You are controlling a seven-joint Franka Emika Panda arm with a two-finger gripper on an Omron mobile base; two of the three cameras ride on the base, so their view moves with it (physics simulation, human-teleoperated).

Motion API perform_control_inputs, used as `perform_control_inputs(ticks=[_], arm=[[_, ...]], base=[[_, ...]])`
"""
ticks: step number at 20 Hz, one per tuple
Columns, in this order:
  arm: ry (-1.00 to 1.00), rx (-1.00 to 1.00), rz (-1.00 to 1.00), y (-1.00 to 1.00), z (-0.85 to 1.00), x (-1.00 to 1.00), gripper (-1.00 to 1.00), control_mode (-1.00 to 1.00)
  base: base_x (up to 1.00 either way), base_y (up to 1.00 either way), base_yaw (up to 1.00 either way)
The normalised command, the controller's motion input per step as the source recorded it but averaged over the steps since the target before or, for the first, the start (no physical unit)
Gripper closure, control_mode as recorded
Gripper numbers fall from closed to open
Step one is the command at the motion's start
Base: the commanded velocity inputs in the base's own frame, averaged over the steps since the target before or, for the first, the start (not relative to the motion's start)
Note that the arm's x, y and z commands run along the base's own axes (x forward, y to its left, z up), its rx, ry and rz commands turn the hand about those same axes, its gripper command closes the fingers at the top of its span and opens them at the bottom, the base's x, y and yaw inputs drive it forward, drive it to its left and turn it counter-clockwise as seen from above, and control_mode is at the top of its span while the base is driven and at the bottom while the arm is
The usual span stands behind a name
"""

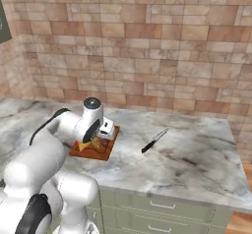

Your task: Retrieve the sausage and cheese from the fridge and place them on the cutting board on the counter.

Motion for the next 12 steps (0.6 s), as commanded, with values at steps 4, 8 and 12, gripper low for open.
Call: perform_control_inputs(ticks=[4,8,12], arm=[[-0.08,0.00,-0.13,0.09,0.08,-0.75,-1.00,-1.00],[-0.23,0.00,-0.11,0.11,0.07,-0.78,-1.00,-1.00],[-0.20,0.00,-0.10,0.03,0.22,-0.65,-1.00,-1.00]], base=[[0.00,0.00,0.00],[0.00,0.00,0.00],[0.00,0.00,0.00]])
